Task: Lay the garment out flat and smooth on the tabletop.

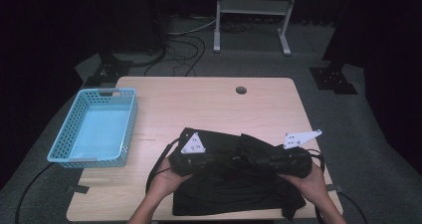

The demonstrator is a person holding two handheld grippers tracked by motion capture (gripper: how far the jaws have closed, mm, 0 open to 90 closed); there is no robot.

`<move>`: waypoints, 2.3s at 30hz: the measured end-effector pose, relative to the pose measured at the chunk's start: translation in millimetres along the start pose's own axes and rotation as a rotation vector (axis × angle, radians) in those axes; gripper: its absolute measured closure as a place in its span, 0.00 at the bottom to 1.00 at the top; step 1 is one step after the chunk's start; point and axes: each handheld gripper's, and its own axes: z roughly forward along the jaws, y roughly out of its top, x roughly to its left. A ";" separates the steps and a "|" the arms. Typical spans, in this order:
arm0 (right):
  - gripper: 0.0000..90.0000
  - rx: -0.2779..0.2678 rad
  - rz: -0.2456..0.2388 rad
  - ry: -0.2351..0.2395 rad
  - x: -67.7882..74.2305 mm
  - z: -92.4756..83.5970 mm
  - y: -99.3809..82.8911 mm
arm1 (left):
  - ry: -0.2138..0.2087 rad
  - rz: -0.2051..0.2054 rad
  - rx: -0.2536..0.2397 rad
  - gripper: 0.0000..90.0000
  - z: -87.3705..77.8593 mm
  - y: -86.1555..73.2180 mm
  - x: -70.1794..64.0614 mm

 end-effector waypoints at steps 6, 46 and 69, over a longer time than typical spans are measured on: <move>0.98 -0.018 0.008 0.006 -9.7 -4.1 1.8 | 0.016 0.009 0.001 0.92 -2.2 13.1 8.1; 0.97 -0.045 0.101 -0.322 -201.2 -15.7 201.1 | 0.384 -0.153 -0.197 0.83 21.3 165.9 205.0; 0.59 0.158 0.206 -0.093 -169.8 34.2 42.0 | 0.112 -0.123 0.041 0.13 102.4 38.1 118.0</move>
